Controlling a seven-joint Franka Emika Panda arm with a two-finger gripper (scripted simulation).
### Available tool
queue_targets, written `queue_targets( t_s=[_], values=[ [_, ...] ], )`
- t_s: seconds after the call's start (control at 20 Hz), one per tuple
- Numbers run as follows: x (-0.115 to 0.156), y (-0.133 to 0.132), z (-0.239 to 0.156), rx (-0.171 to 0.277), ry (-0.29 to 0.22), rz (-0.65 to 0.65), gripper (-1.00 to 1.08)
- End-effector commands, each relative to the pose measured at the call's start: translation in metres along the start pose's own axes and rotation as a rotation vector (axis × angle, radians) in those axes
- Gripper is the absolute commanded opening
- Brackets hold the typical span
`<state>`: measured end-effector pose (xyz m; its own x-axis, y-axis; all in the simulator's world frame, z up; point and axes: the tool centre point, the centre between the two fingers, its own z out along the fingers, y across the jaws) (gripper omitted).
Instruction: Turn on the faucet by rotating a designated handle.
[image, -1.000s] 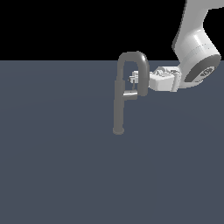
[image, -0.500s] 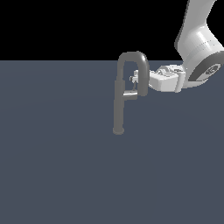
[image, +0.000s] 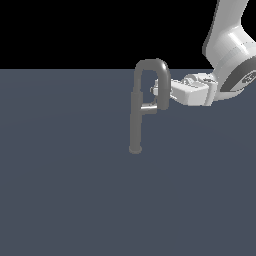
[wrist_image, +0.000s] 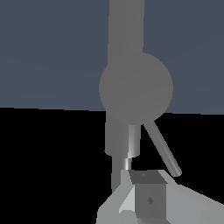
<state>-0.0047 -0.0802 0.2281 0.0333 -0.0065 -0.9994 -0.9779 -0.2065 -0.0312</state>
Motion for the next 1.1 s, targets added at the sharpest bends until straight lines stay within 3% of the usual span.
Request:
queue_targets(
  t_s=[0.0,0.2,0.3,0.65,0.7,0.75,1.05],
  values=[
    [0.008,0.014,0.000,-0.004,-0.010,0.017,-1.00],
    [0.015,0.028,0.000,-0.006,-0.013,0.023,-1.00],
    [0.003,0.020,0.000,-0.008,-0.006,0.002,-1.00],
    [0.039,0.046,0.000,-0.006,-0.013,0.024,-1.00],
    [0.039,0.046,0.000,-0.006,-0.013,0.024,-1.00],
    [0.014,0.034,0.000,-0.014,-0.003,-0.018,-1.00],
    [0.059,0.047,0.001,-0.007,-0.012,0.018,-1.00]
  ],
)
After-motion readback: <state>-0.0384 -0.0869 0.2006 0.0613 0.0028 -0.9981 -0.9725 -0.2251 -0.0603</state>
